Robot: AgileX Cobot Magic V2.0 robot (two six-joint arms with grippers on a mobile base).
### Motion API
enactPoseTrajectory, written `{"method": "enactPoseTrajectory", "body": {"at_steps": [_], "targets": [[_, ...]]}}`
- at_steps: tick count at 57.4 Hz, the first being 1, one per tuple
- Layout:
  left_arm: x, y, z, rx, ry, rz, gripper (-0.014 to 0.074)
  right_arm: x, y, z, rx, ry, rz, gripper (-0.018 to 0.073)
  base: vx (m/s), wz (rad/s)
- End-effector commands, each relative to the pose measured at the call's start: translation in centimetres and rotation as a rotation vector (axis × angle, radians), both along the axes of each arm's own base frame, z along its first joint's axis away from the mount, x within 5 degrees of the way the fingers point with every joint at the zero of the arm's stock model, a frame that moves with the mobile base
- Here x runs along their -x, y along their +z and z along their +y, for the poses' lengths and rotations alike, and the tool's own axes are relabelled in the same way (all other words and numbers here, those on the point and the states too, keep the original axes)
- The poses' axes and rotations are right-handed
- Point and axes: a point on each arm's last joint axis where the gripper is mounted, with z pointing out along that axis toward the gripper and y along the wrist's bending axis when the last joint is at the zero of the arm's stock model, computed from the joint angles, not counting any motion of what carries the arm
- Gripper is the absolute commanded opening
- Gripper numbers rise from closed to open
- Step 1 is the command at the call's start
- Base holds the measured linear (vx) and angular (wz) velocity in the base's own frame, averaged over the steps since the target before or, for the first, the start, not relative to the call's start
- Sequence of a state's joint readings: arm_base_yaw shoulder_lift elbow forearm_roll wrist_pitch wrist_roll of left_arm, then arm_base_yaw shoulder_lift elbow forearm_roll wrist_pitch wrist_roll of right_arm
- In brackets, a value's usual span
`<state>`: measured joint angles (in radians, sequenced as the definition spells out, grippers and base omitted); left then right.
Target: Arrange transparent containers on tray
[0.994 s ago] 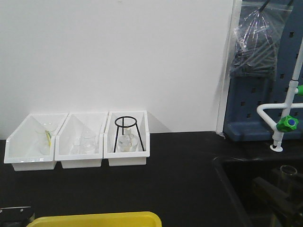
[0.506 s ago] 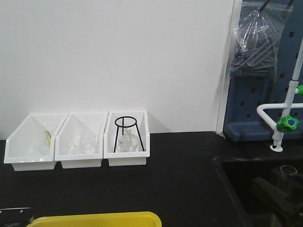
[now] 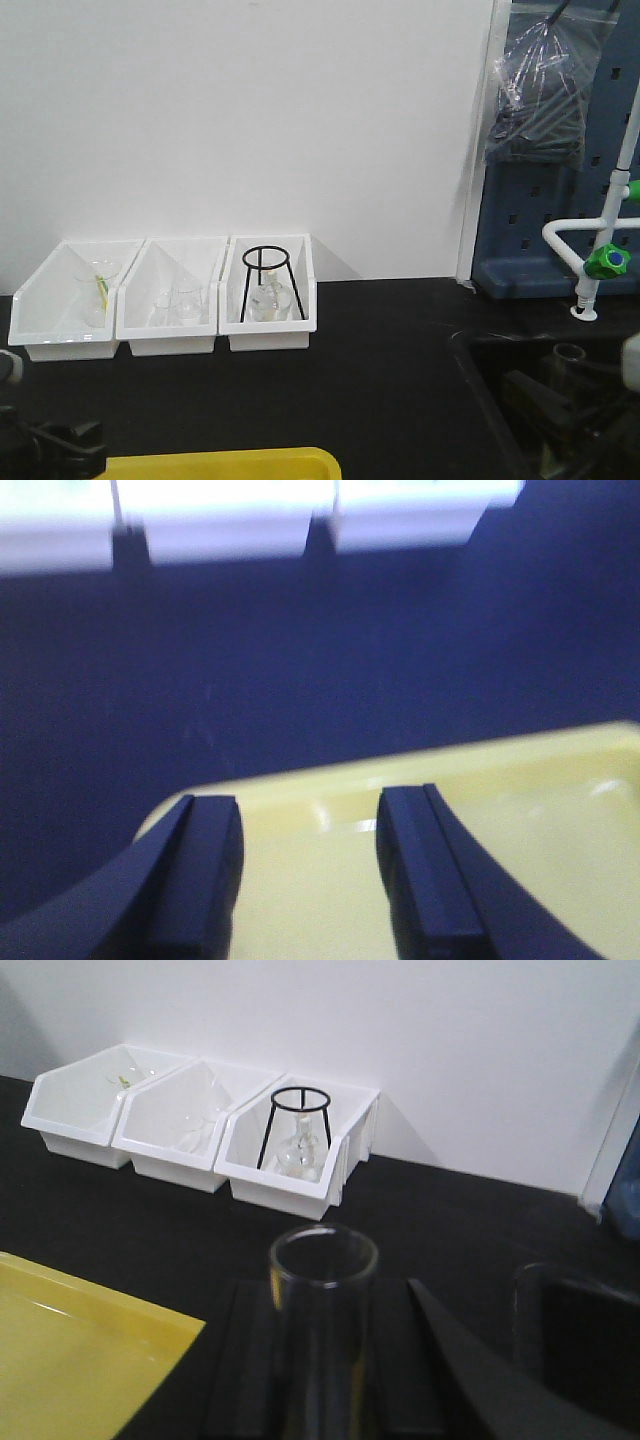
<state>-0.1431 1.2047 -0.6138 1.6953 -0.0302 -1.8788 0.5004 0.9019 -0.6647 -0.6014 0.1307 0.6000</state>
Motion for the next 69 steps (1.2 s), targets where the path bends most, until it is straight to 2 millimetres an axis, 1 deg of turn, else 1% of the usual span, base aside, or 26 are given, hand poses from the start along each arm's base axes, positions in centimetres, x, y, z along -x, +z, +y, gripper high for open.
{"method": "enactPoseTrajectory", "body": {"at_steps": [1, 6, 9, 12, 15, 21, 22, 23, 29, 31, 44, 52, 69], "targets": [[1.5, 3.9, 0.1, 0.017, -0.006, -0.152, 0.0443, -2.0, 1.8, 1.2, -0.084, -0.005, 0.009, -0.0011, 0.0, 0.0], [3.2, 5.9, 0.2, 0.035, -0.018, -0.241, 0.0443, -4.4, 1.4, 2.4, -0.128, -0.048, 0.118, -0.0011, 0.0, 0.0], [4.0, 6.8, 0.3, 0.043, -0.025, -0.283, 0.0443, -5.9, 0.7, 3.4, -0.137, -0.061, 0.185, -0.0011, 0.0, 0.0], [4.9, 7.7, 0.4, 0.049, -0.025, -0.326, 0.0443, -6.9, 0.3, 4.9, -0.124, -0.039, 0.223, -0.0011, 0.0, 0.0], [5.6, 8.3, 0.5, 0.053, -0.025, -0.36, 0.0443, -7.7, -0.5, 7.0, -0.086, 0.011, 0.255, -0.0011, 0.0, 0.0], [6.4, 9.0, 0.7, 0.059, -0.025, -0.398, 0.0443, -8.6, -2.2, 11.2, -0.069, 0.091, 0.322, -0.0011, 0.0, 0.0], [6.5, 9.1, 0.7, 0.059, -0.025, -0.4, 0.0443, -8.8, -2.3, 11.7, -0.069, 0.097, 0.33, -0.0011, 0.0, 0.0], [6.6, 9.2, 0.7, 0.06, -0.025, -0.405, 0.0443, -9.0, -2.8, 12.5, -0.071, 0.104, 0.35, -0.0011, 0.0, 0.0], [6.6, 9.2, 0.7, 0.06, -0.025, -0.407, 0.0443, -10.3, -3.9, 14.5, -0.137, 0.088, 0.427, -0.0011, 0.0, 0.0], [6.6, 9.2, 0.7, 0.06, -0.025, -0.407, 0.0443, -10.9, -4.7, 15.1, -0.162, 0.073, 0.467, -0.0011, 0.0, 0.0], [6.6, 9.2, 0.7, 0.061, -0.024, -0.407, 0.0443, -12.9, -7.7, 17.2, -0.232, 0.016, 0.605, -0.0011, 0.0, 0.0], [6.6, 9.2, 0.7, 0.061, -0.024, -0.407, 0.0443, -13.8, -9.4, 18.1, -0.234, -0.01, 0.669, -0.0011, 0.0, 0.0], [6.6, 9.2, 0.7, 0.061, -0.024, -0.406, 0.0443, -14.5, -12.1, 18.8, -0.174, -0.035, 0.749, -0.0011, 0.0, 0.0]]}}
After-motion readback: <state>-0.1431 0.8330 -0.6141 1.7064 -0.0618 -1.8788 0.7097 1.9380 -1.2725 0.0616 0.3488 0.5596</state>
